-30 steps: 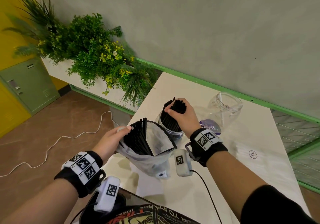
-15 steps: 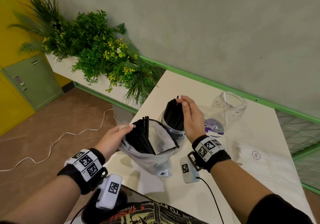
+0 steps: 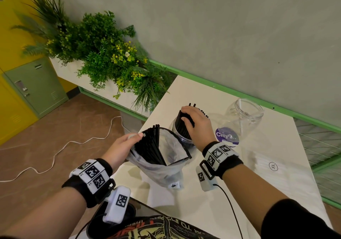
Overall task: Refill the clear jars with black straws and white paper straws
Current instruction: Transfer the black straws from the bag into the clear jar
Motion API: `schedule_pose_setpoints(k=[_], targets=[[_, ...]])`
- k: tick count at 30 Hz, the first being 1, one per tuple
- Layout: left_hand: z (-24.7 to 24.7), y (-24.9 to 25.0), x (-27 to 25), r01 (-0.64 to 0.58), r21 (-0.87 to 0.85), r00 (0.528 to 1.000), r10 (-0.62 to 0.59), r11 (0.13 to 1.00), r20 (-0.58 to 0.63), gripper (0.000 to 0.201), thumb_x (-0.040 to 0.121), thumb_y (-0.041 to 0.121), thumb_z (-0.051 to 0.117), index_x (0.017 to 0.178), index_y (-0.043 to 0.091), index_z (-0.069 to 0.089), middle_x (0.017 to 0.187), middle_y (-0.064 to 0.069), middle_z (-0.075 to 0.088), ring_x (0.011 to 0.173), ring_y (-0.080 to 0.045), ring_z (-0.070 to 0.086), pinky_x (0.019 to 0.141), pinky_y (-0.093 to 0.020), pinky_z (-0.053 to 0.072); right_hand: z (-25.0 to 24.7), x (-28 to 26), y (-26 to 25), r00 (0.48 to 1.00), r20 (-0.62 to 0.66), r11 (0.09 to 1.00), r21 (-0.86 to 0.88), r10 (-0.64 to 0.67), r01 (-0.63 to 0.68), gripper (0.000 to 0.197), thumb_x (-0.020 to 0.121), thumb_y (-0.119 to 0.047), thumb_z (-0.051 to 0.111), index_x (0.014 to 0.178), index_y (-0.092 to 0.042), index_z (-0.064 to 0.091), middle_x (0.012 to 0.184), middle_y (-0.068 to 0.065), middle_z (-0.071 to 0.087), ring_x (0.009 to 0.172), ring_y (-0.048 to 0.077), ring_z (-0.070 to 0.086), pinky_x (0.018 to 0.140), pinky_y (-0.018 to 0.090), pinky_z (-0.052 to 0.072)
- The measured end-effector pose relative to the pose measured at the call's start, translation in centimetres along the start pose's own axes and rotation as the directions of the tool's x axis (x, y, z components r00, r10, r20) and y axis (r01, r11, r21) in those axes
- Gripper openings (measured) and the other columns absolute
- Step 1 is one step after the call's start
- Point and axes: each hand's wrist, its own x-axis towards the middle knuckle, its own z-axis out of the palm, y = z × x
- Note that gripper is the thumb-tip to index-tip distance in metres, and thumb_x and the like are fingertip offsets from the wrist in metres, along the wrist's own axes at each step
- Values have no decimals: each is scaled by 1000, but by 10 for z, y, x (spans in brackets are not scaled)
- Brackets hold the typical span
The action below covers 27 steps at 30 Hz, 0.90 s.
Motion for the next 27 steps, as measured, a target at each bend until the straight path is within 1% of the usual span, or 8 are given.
schedule_pose_setpoints(k=[3, 7, 11, 16, 18, 20, 23, 27], targets=[[0, 1, 0, 5, -11, 1000, -5, 1000, -8, 30, 94, 34, 55, 108, 11, 69, 101, -7, 75, 99, -23, 69, 93, -37, 50, -5, -14, 4, 999, 31, 1000, 7, -24, 23, 27, 94, -9, 59, 120, -5, 63, 128, 7, 59, 119, 9, 51, 108, 21, 36], [1, 1, 1, 15, -31, 1000, -15, 999, -4, 31, 94, 33, 56, 108, 8, 68, 102, -11, 74, 98, -27, 69, 93, -39, 51, -10, -28, 13, 997, 66, 998, -28, -51, 53, 36, 94, -4, 55, 130, -4, 55, 144, 6, 44, 131, 8, 39, 112, 15, 25], [2, 3, 2, 15, -30, 1000, -15, 999, 8, 29, 95, 32, 55, 105, 9, 69, 100, -11, 74, 96, -26, 70, 83, -35, 52, -13, -30, 20, 1000, 20, 999, -38, -10, 10, 39, 95, -2, 53, 134, -4, 52, 141, 8, 48, 131, 10, 40, 114, 20, 27], [-1, 1, 3, 19, -15, 1000, -19, 1000, 4, 30, 94, 34, 56, 108, 12, 70, 104, -8, 74, 101, -25, 69, 96, -39, 49, -14, -39, 36, 982, 113, 963, -206, -151, 172, 39, 99, -20, 41, 134, -5, 52, 143, 4, 47, 141, 17, 29, 117, 41, 25], [-4, -1, 4, 22, -2, 1000, -22, 1000, 9, 32, 93, 36, 57, 110, 13, 69, 105, -7, 74, 102, -23, 68, 99, -40, 48, -23, -27, 32, 996, 82, 985, -170, -28, 41, 45, 101, -27, 41, 142, -11, 42, 149, -6, 34, 144, 9, 17, 118, 37, 17], [-5, -2, 5, 32, -13, 999, -32, 999, 7, 35, 90, 39, 59, 113, 13, 68, 107, -7, 73, 104, -24, 68, 101, -43, 47, -32, -6, 29, 989, 87, 986, -121, 123, -112, 56, 100, -40, 43, 148, -15, 31, 154, -6, 26, 144, 7, 15, 118, 30, 14], [-8, -3, 5, 33, -20, 999, -33, 999, 15, 46, 82, 47, 68, 114, 13, 67, 107, -8, 73, 105, -27, 67, 100, -44, 47, -37, 27, 34, 929, 266, 966, -95, 258, -241, 75, 90, -59, 44, 150, -18, 23, 156, 2, 26, 143, 16, 24, 117, 31, 20], [-12, -6, 5, 28, -55, 999, -26, 998, 44, 77, 57, 66, 77, 114, 15, 67, 110, -9, 72, 105, -27, 68, 101, -48, 46, -33, 49, 38, 827, 467, 948, -102, 314, -302, 79, 89, -58, 51, 151, -19, 21, 156, 4, 25, 142, 19, 27, 113, 31, 22]])
